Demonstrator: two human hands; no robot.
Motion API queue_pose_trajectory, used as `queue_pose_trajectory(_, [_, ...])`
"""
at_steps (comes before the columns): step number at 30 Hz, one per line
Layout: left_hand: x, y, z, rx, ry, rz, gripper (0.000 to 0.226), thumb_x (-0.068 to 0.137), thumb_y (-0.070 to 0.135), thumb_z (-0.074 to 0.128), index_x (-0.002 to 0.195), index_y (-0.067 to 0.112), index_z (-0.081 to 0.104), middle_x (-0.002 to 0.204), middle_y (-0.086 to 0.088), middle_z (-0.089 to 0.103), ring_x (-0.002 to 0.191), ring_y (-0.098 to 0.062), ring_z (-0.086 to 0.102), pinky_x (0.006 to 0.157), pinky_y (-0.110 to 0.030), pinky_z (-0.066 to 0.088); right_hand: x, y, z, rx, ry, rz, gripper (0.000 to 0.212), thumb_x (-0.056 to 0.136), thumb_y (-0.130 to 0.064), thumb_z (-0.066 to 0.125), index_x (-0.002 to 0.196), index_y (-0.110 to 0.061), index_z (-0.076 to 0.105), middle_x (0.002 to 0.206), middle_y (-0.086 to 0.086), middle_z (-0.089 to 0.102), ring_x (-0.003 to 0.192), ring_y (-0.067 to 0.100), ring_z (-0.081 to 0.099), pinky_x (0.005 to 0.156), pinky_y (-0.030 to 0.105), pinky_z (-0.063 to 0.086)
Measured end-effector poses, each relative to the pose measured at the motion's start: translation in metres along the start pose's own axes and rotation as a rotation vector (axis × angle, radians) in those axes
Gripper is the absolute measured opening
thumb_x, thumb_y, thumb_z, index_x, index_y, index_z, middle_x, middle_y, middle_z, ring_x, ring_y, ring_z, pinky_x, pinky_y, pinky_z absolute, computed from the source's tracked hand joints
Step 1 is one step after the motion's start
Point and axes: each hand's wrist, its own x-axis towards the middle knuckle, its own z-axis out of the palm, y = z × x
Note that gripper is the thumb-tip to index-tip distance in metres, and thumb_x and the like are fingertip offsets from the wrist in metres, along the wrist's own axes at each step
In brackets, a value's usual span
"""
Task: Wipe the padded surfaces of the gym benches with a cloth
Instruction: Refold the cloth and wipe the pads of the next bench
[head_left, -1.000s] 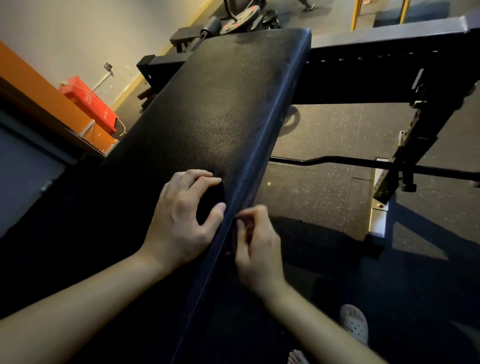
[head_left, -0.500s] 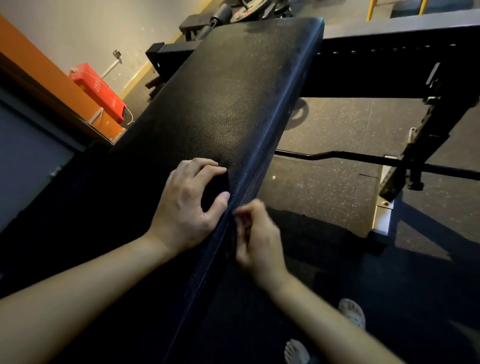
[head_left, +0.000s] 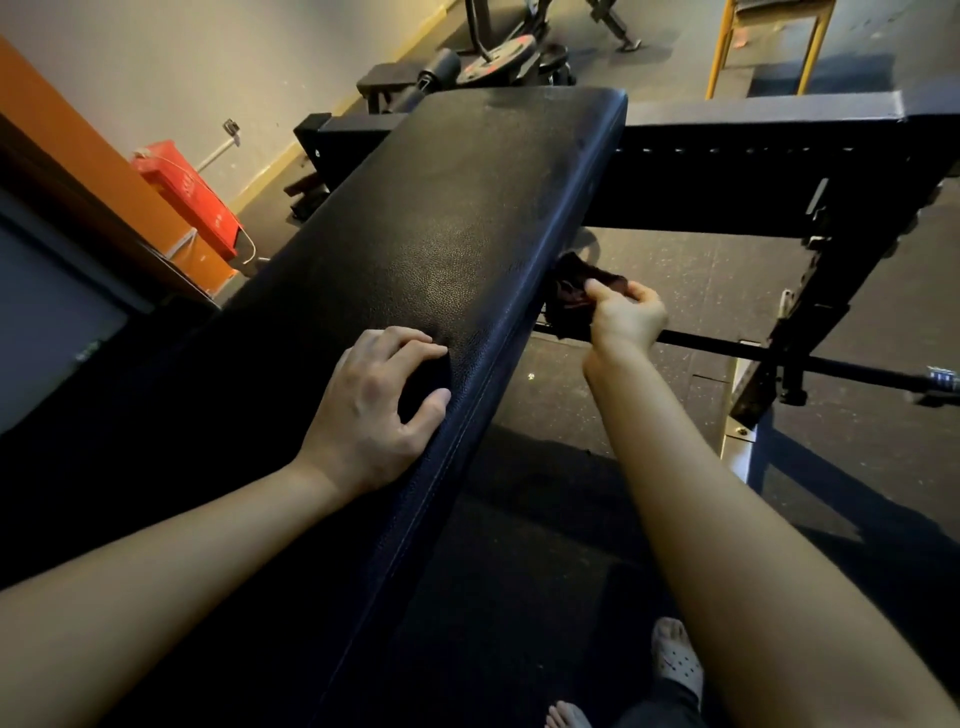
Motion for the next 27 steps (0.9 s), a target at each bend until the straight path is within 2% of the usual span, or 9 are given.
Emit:
queue_pose_trajectory(4, [0.000, -0.001, 0.000, -0.003, 0.003, -0.001, 0.044, 0.090, 0.044, 0.056, 0.123, 0.018, 0.068, 0.126, 0.003, 0.059, 0.121, -0.019, 0.052, 0.105, -0.044, 0.043, -0.041, 0.010, 0.004, -0.108, -0.211, -0.064, 0.023, 0.090, -0.016, 0.074, 0.110, -0.011, 0.064, 0.104, 0.007, 0.071, 0.098, 0.021, 0.070, 0.081, 0.031, 0.060])
queue_pose_trajectory(7, [0.000, 0.000, 0.001, -0.003, 0.007, -0.006, 0.044, 0.089, 0.044, 0.055, 0.122, 0.018, 0.068, 0.126, 0.003, 0.059, 0.120, -0.020, 0.053, 0.104, -0.045, 0.043, -0.087, 0.022, -0.025, -0.202, -0.368, -0.099, 0.019, 0.090, -0.013, 0.075, 0.106, -0.007, 0.067, 0.097, 0.008, 0.072, 0.092, 0.025, 0.072, 0.077, 0.036, 0.062])
queue_pose_trajectory(11, [0.000, 0.000, 0.001, 0.002, 0.006, 0.000, 0.044, 0.089, 0.045, 0.055, 0.122, 0.017, 0.068, 0.126, 0.003, 0.059, 0.120, -0.020, 0.053, 0.104, -0.043, 0.042, -0.113, 0.029, -0.057, -0.431, -0.664, -0.161, 0.016, 0.085, -0.016, 0.080, 0.096, -0.013, 0.068, 0.094, 0.008, 0.074, 0.088, 0.023, 0.073, 0.081, 0.046, 0.061])
queue_pose_trajectory(14, [-0.001, 0.000, 0.001, 0.000, 0.000, -0.005, 0.045, 0.089, 0.046, 0.054, 0.122, 0.017, 0.068, 0.126, 0.002, 0.059, 0.121, -0.020, 0.053, 0.105, -0.043, 0.042, -0.082, 0.018, -0.034, -0.367, -0.462, -0.210, 0.018, 0.084, -0.020, 0.078, 0.088, -0.019, 0.061, 0.093, 0.011, 0.071, 0.088, 0.031, 0.071, 0.079, 0.056, 0.059])
queue_pose_trajectory(17, [-0.001, 0.000, 0.000, -0.005, -0.001, -0.006, 0.046, 0.090, 0.046, 0.054, 0.123, 0.017, 0.068, 0.126, 0.003, 0.059, 0.121, -0.019, 0.052, 0.105, -0.043, 0.042, -0.052, 0.002, -0.009, -0.270, -0.346, -0.170, 0.014, 0.092, -0.015, 0.071, 0.097, -0.018, 0.057, 0.101, 0.008, 0.067, 0.095, 0.026, 0.070, 0.082, 0.052, 0.061])
queue_pose_trajectory(20, [0.000, 0.000, 0.000, -0.005, -0.005, -0.010, 0.047, 0.090, 0.047, 0.053, 0.123, 0.017, 0.068, 0.126, 0.003, 0.059, 0.121, -0.018, 0.052, 0.105, -0.042, 0.042, -0.068, 0.012, -0.014, -0.321, -0.428, -0.148, 0.016, 0.092, -0.013, 0.072, 0.104, -0.010, 0.061, 0.103, 0.010, 0.069, 0.096, 0.025, 0.069, 0.084, 0.051, 0.060])
queue_pose_trajectory(23, [0.000, -0.001, 0.001, -0.008, 0.003, -0.007, 0.046, 0.089, 0.046, 0.054, 0.121, 0.017, 0.068, 0.125, 0.002, 0.060, 0.119, -0.021, 0.053, 0.104, -0.045, 0.043, -0.125, 0.034, -0.052, -0.395, -0.666, -0.199, 0.023, 0.079, -0.018, 0.080, 0.092, -0.007, 0.064, 0.085, 0.007, 0.069, 0.079, 0.018, 0.066, 0.075, 0.037, 0.056])
queue_pose_trajectory(25, [0.000, -0.001, 0.001, -0.013, 0.004, -0.006, 0.045, 0.088, 0.045, 0.054, 0.121, 0.018, 0.068, 0.125, 0.002, 0.060, 0.119, -0.021, 0.053, 0.103, -0.046, 0.044, -0.155, 0.044, -0.071, -0.427, -0.806, -0.184, 0.023, 0.075, -0.023, 0.079, 0.085, -0.010, 0.062, 0.081, 0.009, 0.068, 0.075, 0.022, 0.066, 0.072, 0.036, 0.053])
queue_pose_trajectory(27, [0.000, -0.001, 0.000, -0.014, 0.008, -0.003, 0.044, 0.088, 0.045, 0.055, 0.121, 0.018, 0.068, 0.125, 0.002, 0.060, 0.119, -0.021, 0.053, 0.103, -0.047, 0.044, -0.145, 0.045, -0.063, -0.442, -0.732, -0.223, 0.021, 0.073, -0.024, 0.076, 0.080, -0.014, 0.059, 0.078, 0.012, 0.067, 0.071, 0.021, 0.063, 0.069, 0.041, 0.053])
